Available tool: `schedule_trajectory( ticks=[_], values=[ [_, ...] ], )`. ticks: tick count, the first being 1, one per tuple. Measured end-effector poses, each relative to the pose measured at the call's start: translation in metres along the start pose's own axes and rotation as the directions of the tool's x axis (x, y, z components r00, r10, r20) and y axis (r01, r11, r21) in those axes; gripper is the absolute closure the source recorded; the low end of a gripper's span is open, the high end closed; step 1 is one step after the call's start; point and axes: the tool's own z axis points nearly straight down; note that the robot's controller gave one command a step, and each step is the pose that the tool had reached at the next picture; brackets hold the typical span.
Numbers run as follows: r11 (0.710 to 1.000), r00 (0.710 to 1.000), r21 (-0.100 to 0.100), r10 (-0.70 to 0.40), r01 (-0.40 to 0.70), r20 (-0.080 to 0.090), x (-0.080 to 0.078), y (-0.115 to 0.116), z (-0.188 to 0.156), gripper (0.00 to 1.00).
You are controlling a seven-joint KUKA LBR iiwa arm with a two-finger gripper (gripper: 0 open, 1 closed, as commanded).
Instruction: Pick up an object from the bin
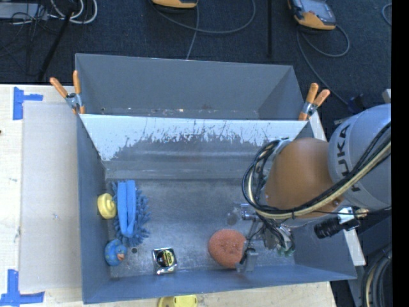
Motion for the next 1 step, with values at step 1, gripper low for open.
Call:
schedule_trajectory(
  ticks=[1],
  values=[
    [0.999,0.999,0.0,0.045,-0.045,0.006,-0.0005,0.0058,0.0324,0.0]
  ],
)
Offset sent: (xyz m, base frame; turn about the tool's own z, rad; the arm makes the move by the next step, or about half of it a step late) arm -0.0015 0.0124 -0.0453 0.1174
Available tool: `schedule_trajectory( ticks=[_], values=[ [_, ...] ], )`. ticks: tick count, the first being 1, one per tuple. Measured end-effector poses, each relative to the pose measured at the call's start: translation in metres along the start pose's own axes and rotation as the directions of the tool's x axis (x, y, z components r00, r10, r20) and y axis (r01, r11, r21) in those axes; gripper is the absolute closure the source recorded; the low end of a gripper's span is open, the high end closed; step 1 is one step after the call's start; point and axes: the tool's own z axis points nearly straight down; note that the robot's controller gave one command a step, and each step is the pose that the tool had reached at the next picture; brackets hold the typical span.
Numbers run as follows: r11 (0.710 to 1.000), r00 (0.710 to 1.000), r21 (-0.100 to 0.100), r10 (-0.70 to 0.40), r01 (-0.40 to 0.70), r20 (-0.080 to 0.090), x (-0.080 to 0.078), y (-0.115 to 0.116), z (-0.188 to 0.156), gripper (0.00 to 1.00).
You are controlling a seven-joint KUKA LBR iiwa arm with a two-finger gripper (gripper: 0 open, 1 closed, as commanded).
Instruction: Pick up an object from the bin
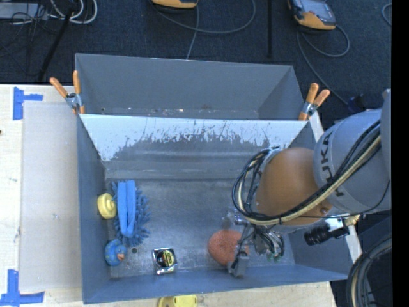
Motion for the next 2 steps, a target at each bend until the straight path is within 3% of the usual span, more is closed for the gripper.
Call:
schedule_trajectory(
  ticks=[1,2],
  values=[
    [0.997,0.997,0.002,0.074,-0.074,-0.001,0.0007,0.0058,0.0109,1.0],
    [0.997,0.997,0.002,0.075,-0.075,-0.001,0.0007,0.0058,0.0109,1.0]
  ],
)
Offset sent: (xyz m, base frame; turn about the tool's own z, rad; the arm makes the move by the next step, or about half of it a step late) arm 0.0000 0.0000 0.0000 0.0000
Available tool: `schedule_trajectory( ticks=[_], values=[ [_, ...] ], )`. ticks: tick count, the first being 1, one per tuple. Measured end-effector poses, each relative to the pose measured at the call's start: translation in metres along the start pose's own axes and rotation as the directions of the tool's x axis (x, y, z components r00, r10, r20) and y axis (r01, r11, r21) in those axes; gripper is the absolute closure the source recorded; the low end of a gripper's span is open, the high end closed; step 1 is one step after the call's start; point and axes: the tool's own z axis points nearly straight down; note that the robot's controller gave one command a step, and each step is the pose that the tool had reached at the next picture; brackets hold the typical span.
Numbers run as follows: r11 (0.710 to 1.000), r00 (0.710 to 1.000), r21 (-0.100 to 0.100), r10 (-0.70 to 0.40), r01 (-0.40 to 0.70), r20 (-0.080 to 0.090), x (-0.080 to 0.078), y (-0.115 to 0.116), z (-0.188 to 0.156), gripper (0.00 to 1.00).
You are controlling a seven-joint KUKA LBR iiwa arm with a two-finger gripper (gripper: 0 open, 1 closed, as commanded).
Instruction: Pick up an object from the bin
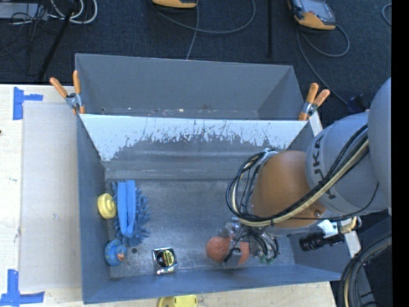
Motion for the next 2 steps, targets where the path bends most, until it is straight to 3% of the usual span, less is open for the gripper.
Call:
schedule_trajectory(
  ticks=[2],
  values=[
    [1.0,1.0,0.001,0.001,-0.001,-0.012,0.003,0.0,-0.024,1.0]
  ],
)
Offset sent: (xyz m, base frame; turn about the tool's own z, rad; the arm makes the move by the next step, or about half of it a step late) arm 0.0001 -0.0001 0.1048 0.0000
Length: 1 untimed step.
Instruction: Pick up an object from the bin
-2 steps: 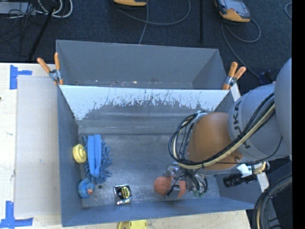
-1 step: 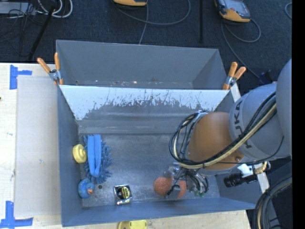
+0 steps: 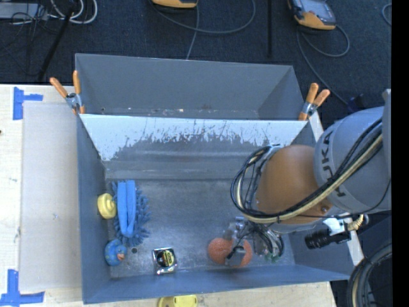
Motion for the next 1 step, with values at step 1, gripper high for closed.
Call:
schedule_trajectory(
  ticks=[1],
  values=[
    [1.0,1.0,-0.001,0.0,0.0,0.003,-0.0006,0.0002,-0.0208,1.0]
  ],
)
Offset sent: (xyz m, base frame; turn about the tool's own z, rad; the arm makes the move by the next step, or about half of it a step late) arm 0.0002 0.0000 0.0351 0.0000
